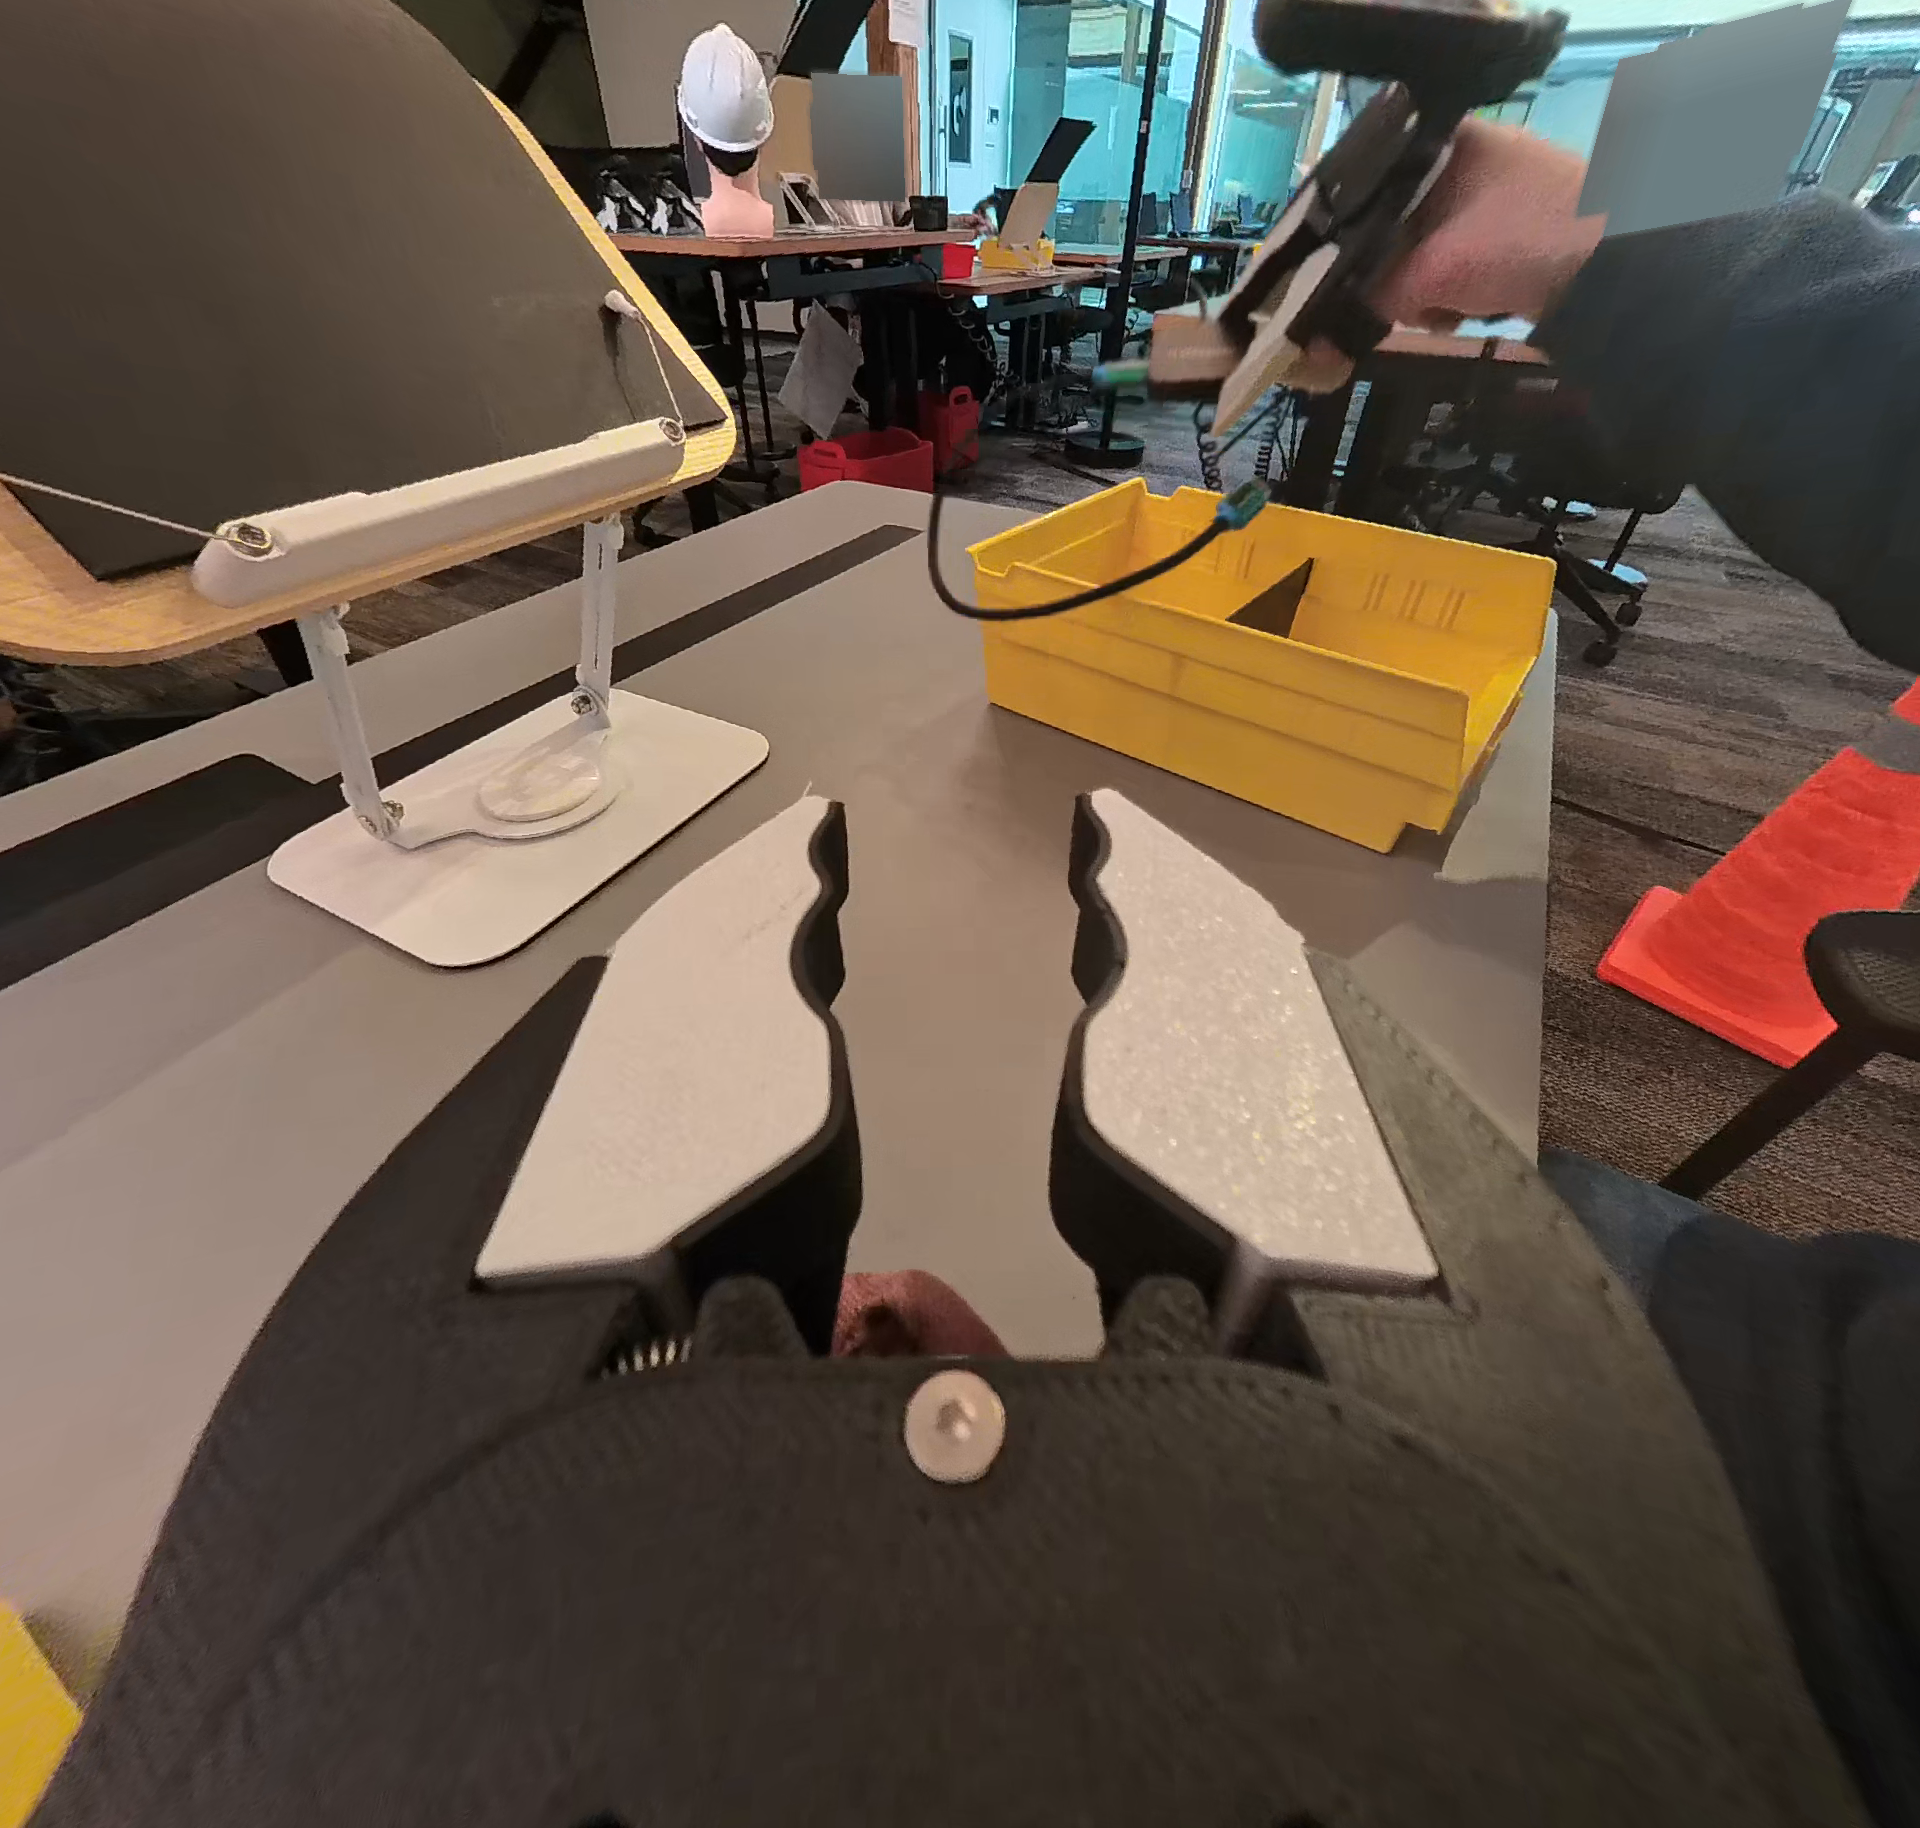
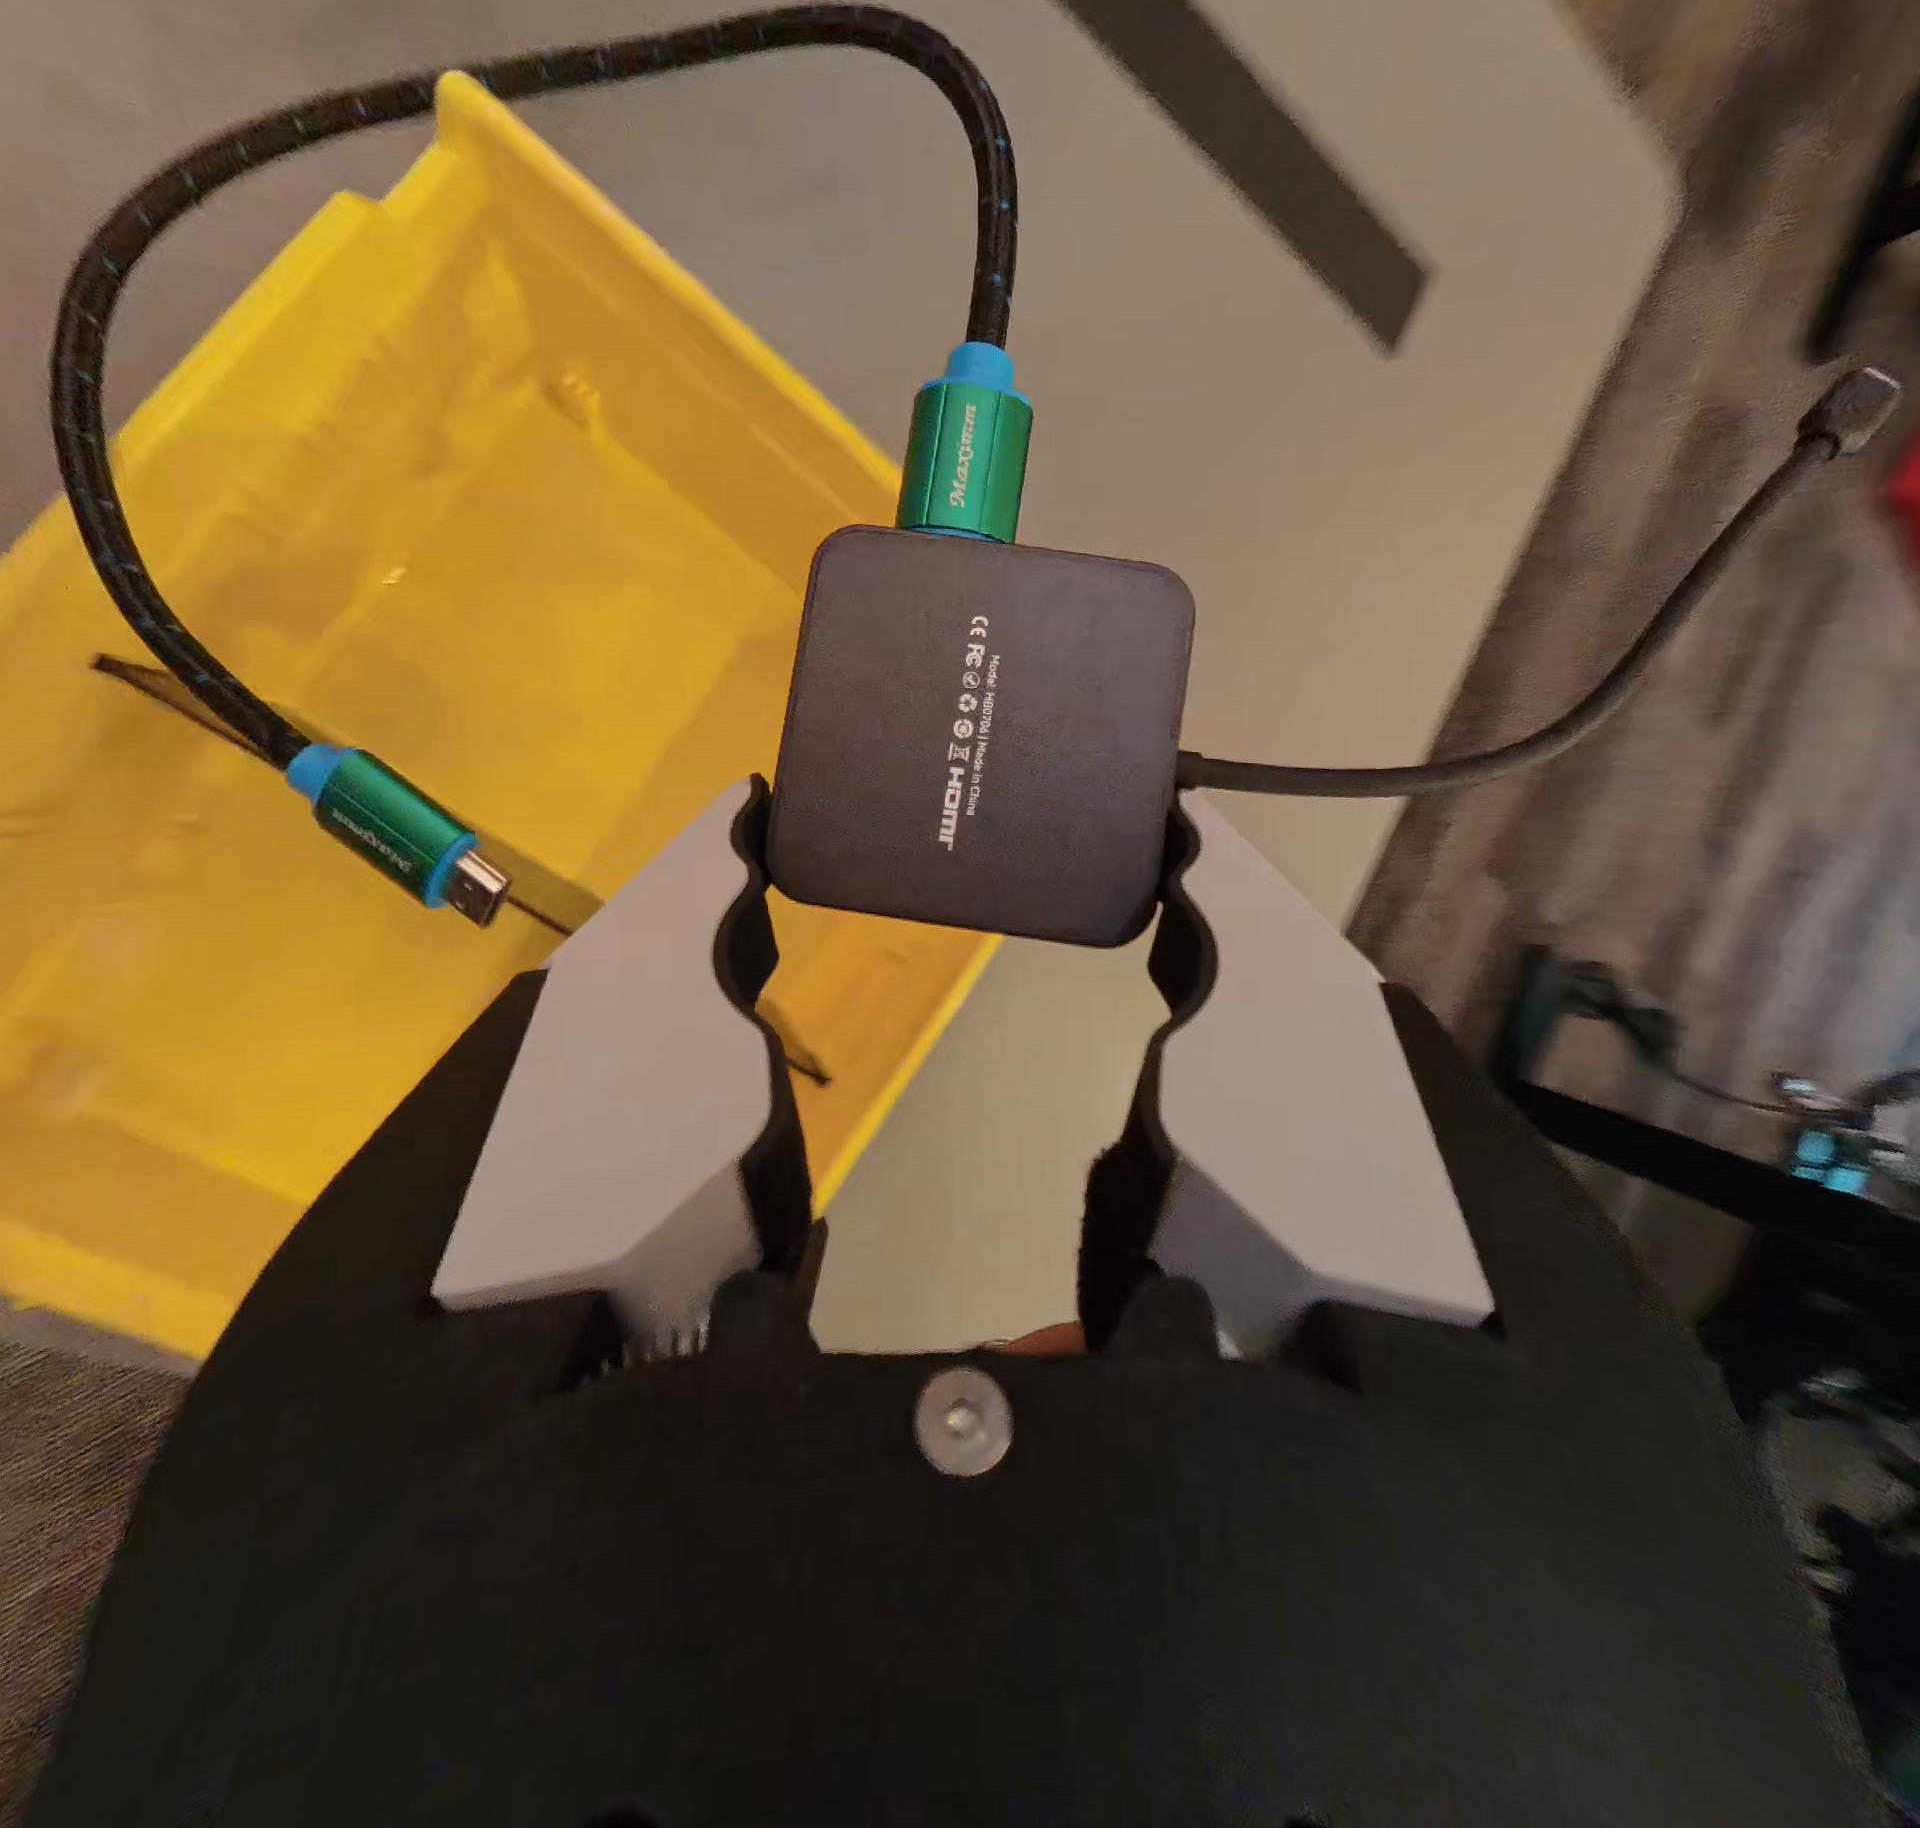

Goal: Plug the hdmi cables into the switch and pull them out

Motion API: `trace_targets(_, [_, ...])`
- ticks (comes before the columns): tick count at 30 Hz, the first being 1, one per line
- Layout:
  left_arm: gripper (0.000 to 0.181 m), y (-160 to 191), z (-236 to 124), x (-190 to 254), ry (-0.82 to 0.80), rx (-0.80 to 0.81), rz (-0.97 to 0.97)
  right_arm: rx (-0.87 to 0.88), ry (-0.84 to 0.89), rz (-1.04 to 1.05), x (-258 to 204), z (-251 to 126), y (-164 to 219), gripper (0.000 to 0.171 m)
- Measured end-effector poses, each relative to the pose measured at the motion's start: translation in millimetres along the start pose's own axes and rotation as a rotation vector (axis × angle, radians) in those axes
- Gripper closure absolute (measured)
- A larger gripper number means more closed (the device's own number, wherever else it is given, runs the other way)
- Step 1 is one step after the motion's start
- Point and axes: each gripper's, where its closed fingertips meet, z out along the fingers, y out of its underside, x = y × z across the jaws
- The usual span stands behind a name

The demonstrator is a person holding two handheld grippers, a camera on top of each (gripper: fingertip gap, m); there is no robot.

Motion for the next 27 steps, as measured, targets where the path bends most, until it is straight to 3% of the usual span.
trace_targets(9, [0.141,-3,-2,0,-0.010,0.003,0.015,0.215,0.309,-0.223,40,-71,-53,0.099])
trace_targets(14, [0.141,0,-1,1,-0.004,-0.004,0.017,0.182,0.408,-0.439,47,-93,-55,0.100])
trace_targets(20, [0.141,0,-1,2,-0.005,-0.006,0.021,0.067,0.331,-0.634,27,-72,-33,0.099])
trace_targets(27, [0.141,2,1,5,-0.007,-0.020,0.052,-0.044,0.282,-0.780,-9,-1,-5,0.100])
